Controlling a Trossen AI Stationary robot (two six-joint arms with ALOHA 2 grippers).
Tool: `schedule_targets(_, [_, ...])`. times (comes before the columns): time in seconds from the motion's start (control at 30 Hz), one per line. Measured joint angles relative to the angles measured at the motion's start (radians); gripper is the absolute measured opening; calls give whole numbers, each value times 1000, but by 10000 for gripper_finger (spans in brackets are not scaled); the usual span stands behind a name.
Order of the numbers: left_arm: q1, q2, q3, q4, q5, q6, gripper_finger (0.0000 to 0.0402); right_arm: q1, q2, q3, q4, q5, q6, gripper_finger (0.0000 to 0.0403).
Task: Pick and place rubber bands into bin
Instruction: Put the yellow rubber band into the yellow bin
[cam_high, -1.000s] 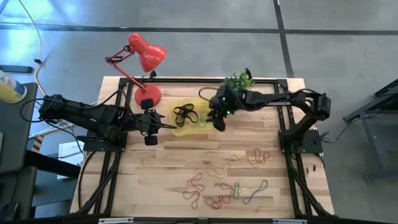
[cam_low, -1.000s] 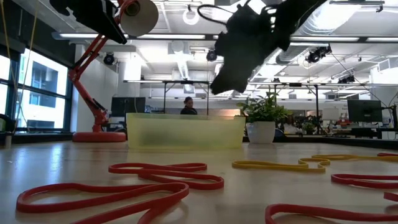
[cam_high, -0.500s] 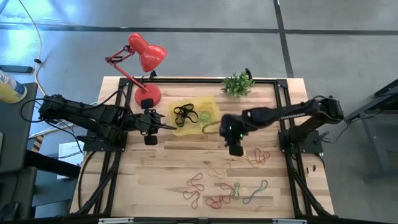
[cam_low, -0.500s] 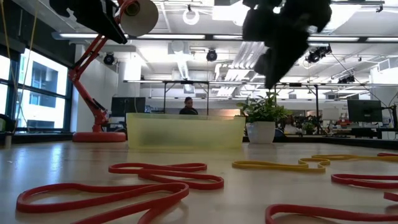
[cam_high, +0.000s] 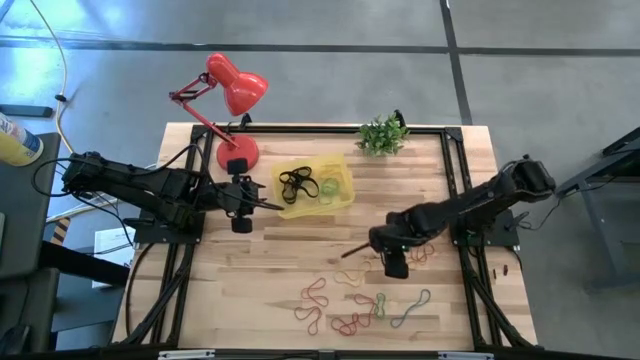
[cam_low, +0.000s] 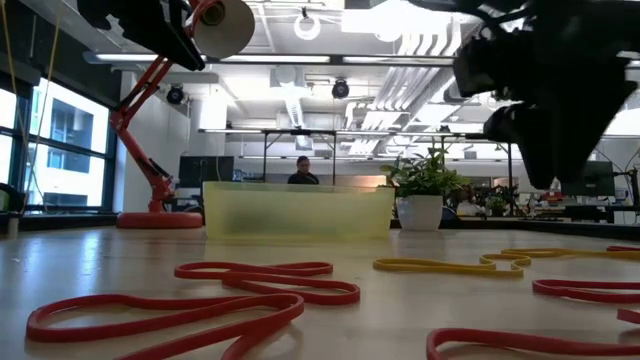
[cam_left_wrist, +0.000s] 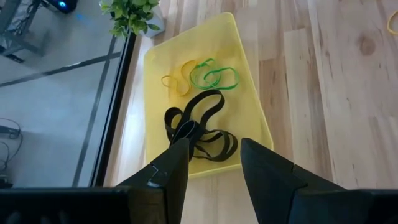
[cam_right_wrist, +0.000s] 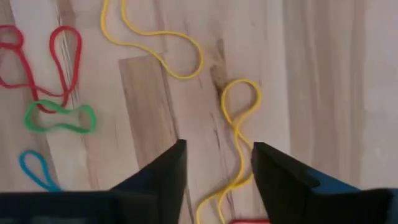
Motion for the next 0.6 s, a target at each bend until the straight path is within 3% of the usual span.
schedule_targets(0.27, [0, 0, 0, 2, -13, 0, 136, 53, 0, -75, 77, 132, 27, 232])
schedule_targets(0.6, [0, 0, 0, 7, -13, -4, 136, 49, 0, -171, 220, 97, 47, 199])
